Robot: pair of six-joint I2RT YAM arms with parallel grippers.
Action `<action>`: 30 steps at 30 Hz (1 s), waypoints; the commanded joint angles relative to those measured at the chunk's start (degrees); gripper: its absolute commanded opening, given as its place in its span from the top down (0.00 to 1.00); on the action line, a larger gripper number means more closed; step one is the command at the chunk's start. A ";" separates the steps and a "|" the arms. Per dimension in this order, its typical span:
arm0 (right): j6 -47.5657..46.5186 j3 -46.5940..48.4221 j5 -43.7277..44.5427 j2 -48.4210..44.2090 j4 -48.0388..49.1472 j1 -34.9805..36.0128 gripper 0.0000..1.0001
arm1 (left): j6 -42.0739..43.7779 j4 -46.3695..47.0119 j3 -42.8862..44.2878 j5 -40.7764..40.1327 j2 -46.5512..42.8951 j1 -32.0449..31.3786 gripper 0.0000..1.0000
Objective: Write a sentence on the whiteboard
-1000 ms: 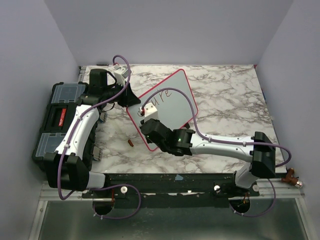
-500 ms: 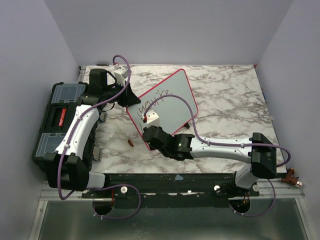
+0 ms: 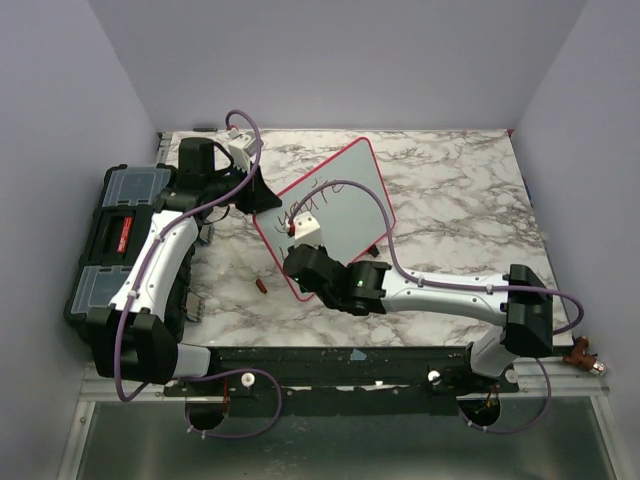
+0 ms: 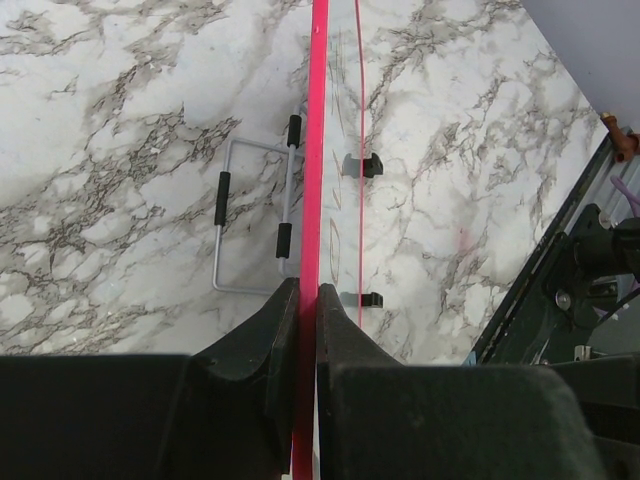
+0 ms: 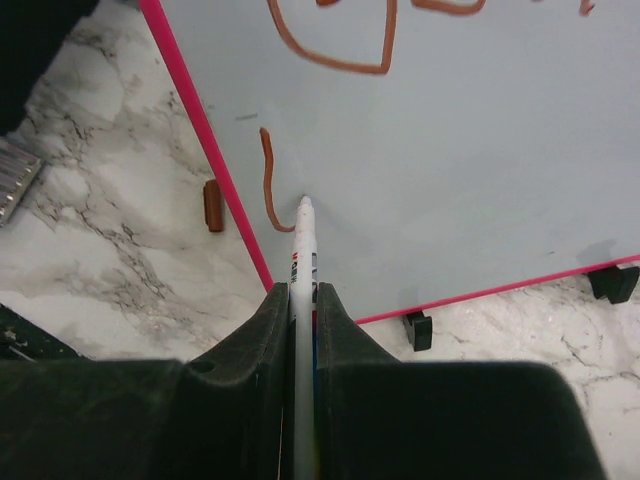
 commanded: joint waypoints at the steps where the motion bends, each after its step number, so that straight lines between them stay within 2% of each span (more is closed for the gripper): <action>1: -1.17 3.59 2.78 -2.03 -1.74 -0.08 0.99 | 1.69 3.78 0.14 -2.30 -2.59 0.09 1.00; 8: -0.93 1.56 3.25 -5.24 1.07 -0.07 0.99 | 1.69 3.60 0.41 -2.49 -2.77 0.13 1.00; 19: 0.65 0.79 6.25 -1.34 2.60 -0.17 0.99 | 1.51 3.75 0.23 -2.40 -2.94 0.12 1.00; 30: -0.08 -0.57 2.52 0.74 4.51 -0.15 0.99 | 1.51 3.78 0.20 -2.41 -3.12 0.09 1.00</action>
